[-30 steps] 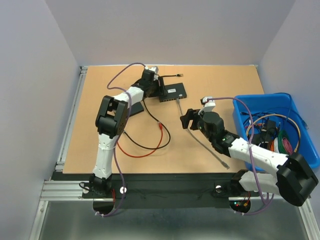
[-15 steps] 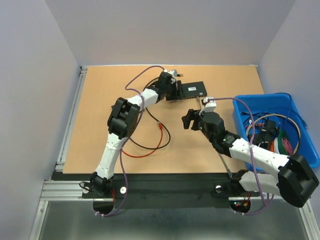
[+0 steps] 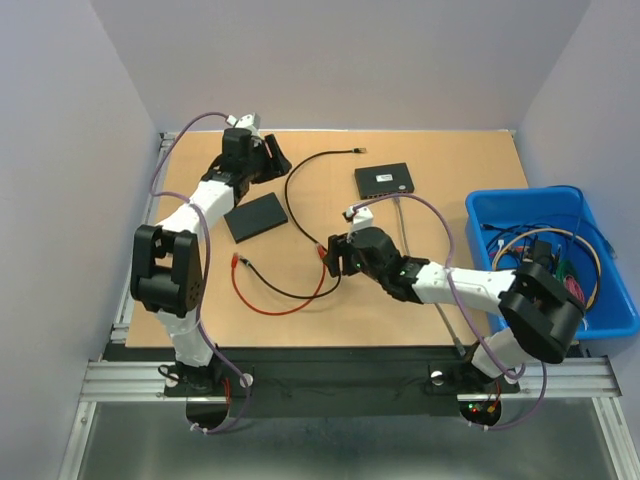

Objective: Insert the plug into the switch port

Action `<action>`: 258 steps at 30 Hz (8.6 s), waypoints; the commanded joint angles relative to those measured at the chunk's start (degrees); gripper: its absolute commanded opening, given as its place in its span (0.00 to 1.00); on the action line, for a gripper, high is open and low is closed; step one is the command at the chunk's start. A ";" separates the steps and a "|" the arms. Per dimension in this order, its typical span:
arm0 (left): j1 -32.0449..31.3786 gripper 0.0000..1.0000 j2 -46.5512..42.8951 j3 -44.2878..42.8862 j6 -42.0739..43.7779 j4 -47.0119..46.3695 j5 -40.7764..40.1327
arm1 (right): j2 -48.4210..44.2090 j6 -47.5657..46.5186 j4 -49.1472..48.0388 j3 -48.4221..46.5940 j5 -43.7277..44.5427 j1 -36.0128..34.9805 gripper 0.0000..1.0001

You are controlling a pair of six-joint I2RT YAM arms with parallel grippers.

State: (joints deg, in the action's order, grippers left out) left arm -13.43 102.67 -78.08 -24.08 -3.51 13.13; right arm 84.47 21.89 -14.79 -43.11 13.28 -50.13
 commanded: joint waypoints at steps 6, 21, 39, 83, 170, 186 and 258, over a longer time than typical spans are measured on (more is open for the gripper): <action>-1.25 0.66 -5.20 9.17 1.31 -5.19 -6.44 | 10.18 1.14 -2.09 -9.27 -1.59 -0.76 0.60; 2.00 0.65 -7.75 17.88 -1.77 -12.31 -8.11 | 19.68 1.58 -1.56 -13.49 -0.10 -0.76 0.43; 4.03 0.63 -5.99 19.29 -2.47 -14.51 -6.53 | 26.10 -0.18 0.99 -17.88 3.07 -0.67 0.37; -0.81 0.72 -15.84 55.15 -37.17 -113.55 31.61 | 22.66 38.21 -63.95 -11.11 -66.18 20.07 0.00; -9.06 0.00 -34.29 41.18 -7.04 -42.31 13.87 | 10.21 18.49 -26.47 -13.21 -53.64 17.87 0.58; -13.90 0.00 -30.08 28.16 -9.85 -15.30 -5.30 | 3.59 -3.87 2.48 -20.16 -29.10 11.20 0.53; -6.70 0.14 -48.00 50.14 -14.16 -50.55 23.18 | 7.29 25.40 -40.58 -10.94 -61.79 12.16 0.00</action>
State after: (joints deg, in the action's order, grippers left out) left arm -20.16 55.24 -27.40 -38.76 -51.44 35.51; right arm 92.20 46.30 -49.39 -54.24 -47.09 -38.28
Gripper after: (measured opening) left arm 0.221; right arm 0.115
